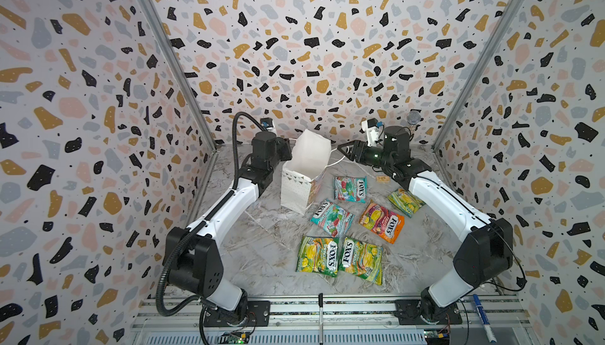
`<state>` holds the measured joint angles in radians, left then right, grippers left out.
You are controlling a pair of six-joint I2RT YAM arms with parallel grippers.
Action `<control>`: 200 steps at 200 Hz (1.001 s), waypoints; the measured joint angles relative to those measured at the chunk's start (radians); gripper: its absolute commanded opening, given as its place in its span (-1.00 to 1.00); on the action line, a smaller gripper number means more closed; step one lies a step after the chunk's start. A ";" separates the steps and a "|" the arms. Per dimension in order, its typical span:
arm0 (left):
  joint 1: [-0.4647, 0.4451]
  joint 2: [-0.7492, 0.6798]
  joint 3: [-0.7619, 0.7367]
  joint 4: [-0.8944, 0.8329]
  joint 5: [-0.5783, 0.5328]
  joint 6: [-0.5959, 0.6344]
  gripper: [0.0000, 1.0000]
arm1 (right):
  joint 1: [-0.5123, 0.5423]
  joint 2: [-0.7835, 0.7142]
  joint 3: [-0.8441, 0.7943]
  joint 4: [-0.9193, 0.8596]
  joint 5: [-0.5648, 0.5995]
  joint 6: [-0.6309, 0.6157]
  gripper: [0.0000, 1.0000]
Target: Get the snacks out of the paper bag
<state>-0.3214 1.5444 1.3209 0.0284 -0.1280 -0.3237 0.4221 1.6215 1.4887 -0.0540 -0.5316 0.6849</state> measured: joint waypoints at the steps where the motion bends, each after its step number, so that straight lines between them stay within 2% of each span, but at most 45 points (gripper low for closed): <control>1: 0.000 0.000 0.001 0.000 0.000 -0.001 0.42 | 0.000 0.001 0.004 -0.002 0.000 -0.002 0.33; 22: 0.001 -0.002 0.006 0.001 -0.009 0.009 0.79 | 0.003 0.024 0.058 -0.022 -0.005 -0.019 0.44; 39: 0.001 -0.003 0.013 -0.006 -0.024 0.020 0.99 | 0.003 0.043 0.099 -0.048 -0.004 -0.034 0.50; 82: 0.001 -0.037 0.044 -0.028 -0.074 0.063 1.00 | 0.003 0.068 0.198 -0.109 0.007 -0.090 0.56; 110: 0.001 -0.093 0.063 -0.045 -0.114 0.101 1.00 | 0.003 0.055 0.214 -0.122 0.072 -0.140 0.56; 152: 0.001 -0.249 0.027 -0.073 -0.154 0.138 1.00 | -0.001 -0.076 0.105 -0.157 0.288 -0.228 0.56; 200: 0.001 -0.441 -0.167 -0.075 -0.321 0.109 1.00 | -0.025 -0.262 -0.125 -0.150 0.566 -0.304 0.58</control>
<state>-0.3206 1.1030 1.1542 -0.0467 -0.4492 -0.2146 0.3969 1.3598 1.3636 -0.2035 0.0349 0.3805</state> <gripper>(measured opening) 0.999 0.784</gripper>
